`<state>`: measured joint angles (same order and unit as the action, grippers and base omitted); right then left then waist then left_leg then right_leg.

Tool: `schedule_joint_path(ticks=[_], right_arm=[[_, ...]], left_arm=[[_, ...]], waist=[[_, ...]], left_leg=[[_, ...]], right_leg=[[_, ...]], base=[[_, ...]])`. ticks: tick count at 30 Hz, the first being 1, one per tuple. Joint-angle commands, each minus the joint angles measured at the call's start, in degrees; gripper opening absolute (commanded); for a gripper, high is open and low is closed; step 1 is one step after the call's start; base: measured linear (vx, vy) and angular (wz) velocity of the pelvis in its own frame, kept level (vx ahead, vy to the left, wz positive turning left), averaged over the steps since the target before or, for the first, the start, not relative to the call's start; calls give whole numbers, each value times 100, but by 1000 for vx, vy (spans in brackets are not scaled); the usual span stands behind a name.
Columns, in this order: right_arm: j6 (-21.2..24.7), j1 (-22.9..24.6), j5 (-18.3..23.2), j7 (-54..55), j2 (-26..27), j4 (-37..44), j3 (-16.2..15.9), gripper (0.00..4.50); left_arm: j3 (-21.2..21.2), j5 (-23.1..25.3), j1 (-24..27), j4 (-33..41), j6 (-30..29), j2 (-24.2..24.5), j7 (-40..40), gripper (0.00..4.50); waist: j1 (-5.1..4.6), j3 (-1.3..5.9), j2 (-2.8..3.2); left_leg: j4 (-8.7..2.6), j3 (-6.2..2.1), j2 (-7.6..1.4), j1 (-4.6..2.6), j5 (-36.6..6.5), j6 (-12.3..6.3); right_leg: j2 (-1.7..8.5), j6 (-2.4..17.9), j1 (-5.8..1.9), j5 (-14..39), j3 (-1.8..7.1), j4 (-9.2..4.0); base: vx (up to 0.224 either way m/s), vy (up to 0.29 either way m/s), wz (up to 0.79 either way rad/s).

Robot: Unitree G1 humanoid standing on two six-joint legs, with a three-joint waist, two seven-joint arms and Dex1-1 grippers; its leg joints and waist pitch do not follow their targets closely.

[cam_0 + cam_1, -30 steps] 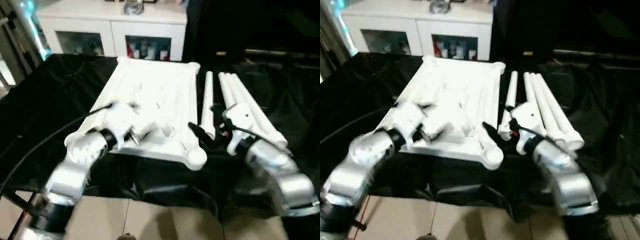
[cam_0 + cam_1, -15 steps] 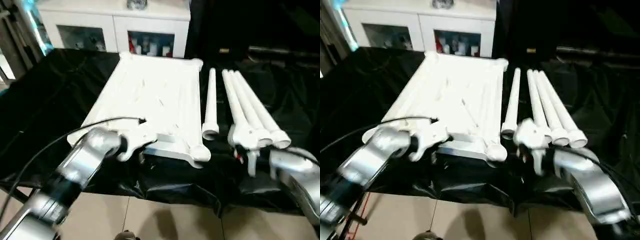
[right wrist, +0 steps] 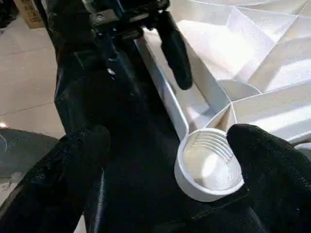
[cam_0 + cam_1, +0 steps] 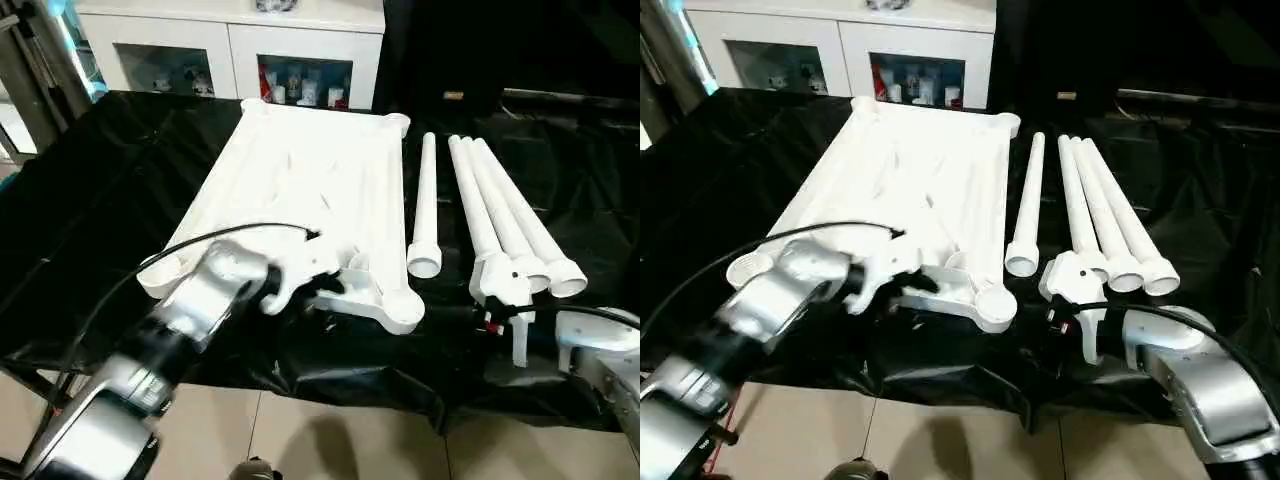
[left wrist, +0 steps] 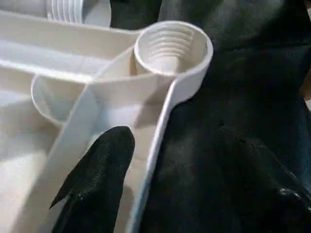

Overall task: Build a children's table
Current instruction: Pick table leg

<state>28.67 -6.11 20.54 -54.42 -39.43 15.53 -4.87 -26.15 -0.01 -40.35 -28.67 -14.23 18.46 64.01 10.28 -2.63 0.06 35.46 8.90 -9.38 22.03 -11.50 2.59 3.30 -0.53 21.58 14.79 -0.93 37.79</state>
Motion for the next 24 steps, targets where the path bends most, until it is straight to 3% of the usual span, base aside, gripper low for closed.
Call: schedule_joint_path(ticks=[1,3,8,11,23,24], right_arm=[[86,33,90,-60,-59,105,134,450],[124,45,119,-58,-69,142,153,450],[165,168,167,-26,-111,262,156,450],[165,219,180,-22,-127,294,168,450],[186,281,212,94,-74,405,128,450],[180,282,212,97,-71,402,119,450]], left_arm=[[-105,235,-183,-408,384,-146,-182,269],[-141,364,-306,-669,565,-217,-310,237],[-292,547,-426,-1007,727,-199,-235,208],[-324,594,-433,-1105,799,-193,-202,189],[-113,605,-503,-1424,1137,-335,-296,93],[-79,578,-489,-1406,1123,-338,-316,84]], waist=[[27,367,-30],[37,373,-13],[48,368,-14],[55,373,30],[115,365,9],[111,363,-17]], left_leg=[[-370,-117,-348,-97,-338,-317],[-369,-130,-355,-87,-295,-314],[-378,-137,-368,-99,-355,-284],[-374,-141,-374,-104,-379,-259],[-378,-139,-376,-98,-394,-240],[-381,-135,-374,-99,-405,-242]], right_leg=[[501,1447,-281,-984,215,-407],[505,1421,-286,-1071,213,-396],[514,1398,-279,-1117,217,-398],[518,1432,-266,-1152,216,-394],[525,1422,-270,-1172,216,-392],[525,1420,-274,-1141,218,-400]], base=[[0,0,0],[0,0,0],[0,0,0],[0,0,0],[0,0,0],[0,0,0]])
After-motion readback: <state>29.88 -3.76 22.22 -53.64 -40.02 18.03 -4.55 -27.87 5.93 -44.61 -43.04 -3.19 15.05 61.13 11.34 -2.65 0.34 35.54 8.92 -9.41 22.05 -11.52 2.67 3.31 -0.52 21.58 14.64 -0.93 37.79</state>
